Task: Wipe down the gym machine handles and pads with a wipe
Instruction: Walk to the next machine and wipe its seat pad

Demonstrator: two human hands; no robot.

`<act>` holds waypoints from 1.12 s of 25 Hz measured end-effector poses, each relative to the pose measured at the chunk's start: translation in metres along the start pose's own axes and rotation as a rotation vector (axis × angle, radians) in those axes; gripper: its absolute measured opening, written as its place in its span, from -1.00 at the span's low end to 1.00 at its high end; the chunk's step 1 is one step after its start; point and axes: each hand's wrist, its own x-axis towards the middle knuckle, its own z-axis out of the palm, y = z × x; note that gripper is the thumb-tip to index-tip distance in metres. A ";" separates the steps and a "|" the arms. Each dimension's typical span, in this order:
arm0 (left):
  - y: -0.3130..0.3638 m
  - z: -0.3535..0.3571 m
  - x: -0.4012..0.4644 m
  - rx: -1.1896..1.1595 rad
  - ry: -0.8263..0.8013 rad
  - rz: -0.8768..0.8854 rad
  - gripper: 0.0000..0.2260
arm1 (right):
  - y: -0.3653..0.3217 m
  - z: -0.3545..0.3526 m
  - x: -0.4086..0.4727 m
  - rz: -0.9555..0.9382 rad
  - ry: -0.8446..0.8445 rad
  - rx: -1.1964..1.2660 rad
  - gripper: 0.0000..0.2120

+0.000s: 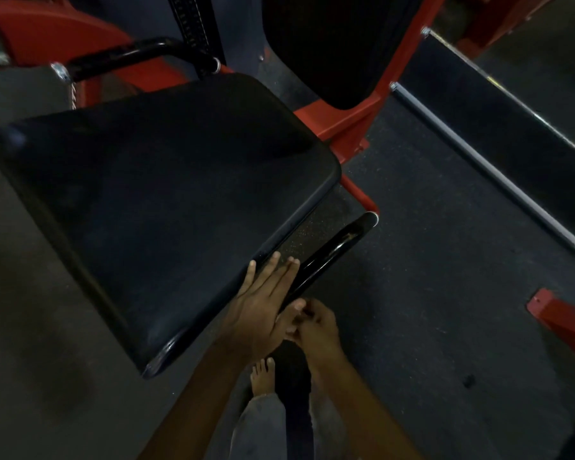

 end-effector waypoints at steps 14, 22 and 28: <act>0.047 0.006 0.070 0.222 -0.169 -0.081 -0.40 | -0.101 -0.098 0.110 0.149 0.237 0.118 -0.87; 0.044 0.041 0.121 0.314 -0.100 -0.055 -0.53 | -0.095 -0.120 0.114 -0.947 0.072 -0.911 -0.63; 0.044 0.038 0.121 0.403 -0.053 -0.012 -0.55 | -0.101 -0.152 0.162 -0.812 -0.044 -0.974 -0.63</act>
